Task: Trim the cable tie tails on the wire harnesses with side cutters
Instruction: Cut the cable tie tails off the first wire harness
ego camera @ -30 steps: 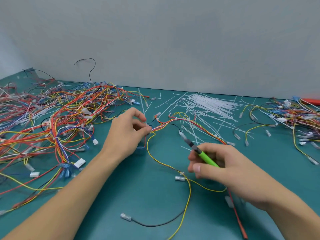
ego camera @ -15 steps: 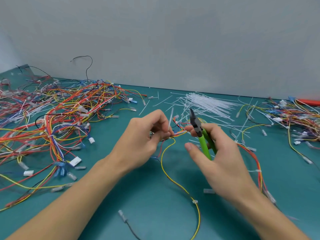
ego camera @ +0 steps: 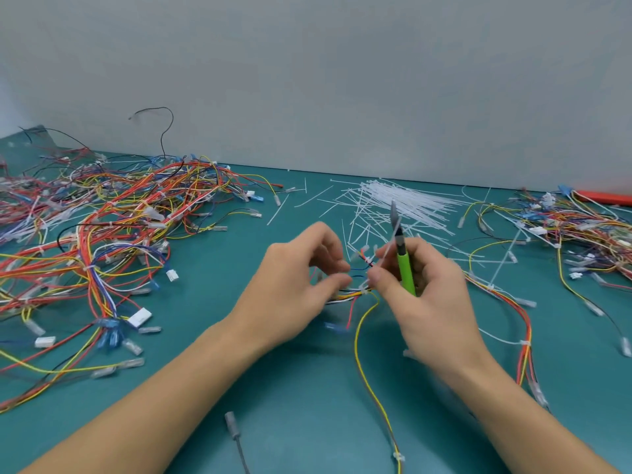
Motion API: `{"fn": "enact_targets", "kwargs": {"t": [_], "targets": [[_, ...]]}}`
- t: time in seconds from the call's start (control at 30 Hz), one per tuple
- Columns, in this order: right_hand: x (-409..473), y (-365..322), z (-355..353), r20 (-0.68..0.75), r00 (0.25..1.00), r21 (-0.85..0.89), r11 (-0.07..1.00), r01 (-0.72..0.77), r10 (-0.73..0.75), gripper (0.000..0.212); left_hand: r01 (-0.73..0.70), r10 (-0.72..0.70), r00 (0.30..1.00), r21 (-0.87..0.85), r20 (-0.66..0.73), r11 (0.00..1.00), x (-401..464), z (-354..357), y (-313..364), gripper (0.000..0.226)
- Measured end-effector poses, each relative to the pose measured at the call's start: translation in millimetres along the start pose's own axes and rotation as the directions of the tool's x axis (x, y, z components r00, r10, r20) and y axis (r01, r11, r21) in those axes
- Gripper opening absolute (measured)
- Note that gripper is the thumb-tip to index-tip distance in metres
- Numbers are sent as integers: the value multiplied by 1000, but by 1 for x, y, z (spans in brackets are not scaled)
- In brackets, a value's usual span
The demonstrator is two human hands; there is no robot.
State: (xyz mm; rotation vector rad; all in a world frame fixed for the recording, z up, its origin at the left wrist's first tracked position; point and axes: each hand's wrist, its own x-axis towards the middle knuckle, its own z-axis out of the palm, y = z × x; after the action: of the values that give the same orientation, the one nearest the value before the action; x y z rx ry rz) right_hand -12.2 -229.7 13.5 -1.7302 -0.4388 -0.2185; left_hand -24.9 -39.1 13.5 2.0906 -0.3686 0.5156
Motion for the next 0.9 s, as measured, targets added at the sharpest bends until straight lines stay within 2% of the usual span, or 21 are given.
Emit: {"fn": "enact_targets", "kwargs": {"t": [0.13, 0.23, 0.3, 0.37, 0.47, 0.53, 0.57, 0.63, 0.67, 0.73, 0.8, 0.83, 0.87, 0.9], "targets": [[4, 3, -9, -35, 984, 184, 969, -167, 176, 14, 149, -153, 979, -36, -133, 988, 5, -12, -6, 14], [5, 5, -14, -58, 971, 192, 957, -215, 230, 12, 286, -301, 943, -117, -139, 951, 9, -17, -8, 12], [6, 5, -16, -77, 966, 219, 949, -227, 248, 12, 393, -398, 915, -79, -63, 916, 9, -18, -8, 12], [7, 4, -16, -95, 961, 240, 943, -230, 259, 11, 487, -485, 874, -60, 36, 871, 8, -20, -9, 23], [8, 4, -16, -119, 957, 266, 937, -225, 264, 11, 564, -528, 822, -175, 214, 807, 6, -22, -8, 33], [9, 3, -16, -127, 951, 301, 925, -232, 280, 12, 537, -492, 840, -217, 229, 815, 6, -22, -8, 23], [9, 3, -16, -127, 947, 328, 913, -241, 296, 12, 513, -482, 857, -234, 179, 826, 6, -20, -8, 16], [10, 2, -15, -137, 931, 389, 883, -263, 338, 11, 450, -468, 883, -225, -28, 864, 6, -17, -7, 8], [10, 2, -15, -152, 921, 413, 869, -271, 359, 11, 395, -419, 894, -163, -159, 904, 5, -16, -4, 9], [10, 2, -14, -193, 898, 455, 847, -276, 396, 11, 196, -194, 929, -26, -316, 980, -1, -13, 13, 14], [10, 0, -11, -226, 879, 496, 826, -267, 420, 14, -80, 77, 957, 0, -278, 997, -13, -2, 40, 18], [10, -1, -9, -239, 871, 512, 818, -261, 428, 15, -181, 166, 968, -68, -187, 981, -21, 6, 52, 14], [10, -3, -7, -251, 865, 516, 816, -260, 434, 15, -186, 182, 982, -196, -41, 963, -29, 15, 61, 7], [10, -4, -6, -258, 862, 507, 821, -264, 437, 15, -77, 131, 983, -354, 131, 932, -34, 22, 68, 5]]}}
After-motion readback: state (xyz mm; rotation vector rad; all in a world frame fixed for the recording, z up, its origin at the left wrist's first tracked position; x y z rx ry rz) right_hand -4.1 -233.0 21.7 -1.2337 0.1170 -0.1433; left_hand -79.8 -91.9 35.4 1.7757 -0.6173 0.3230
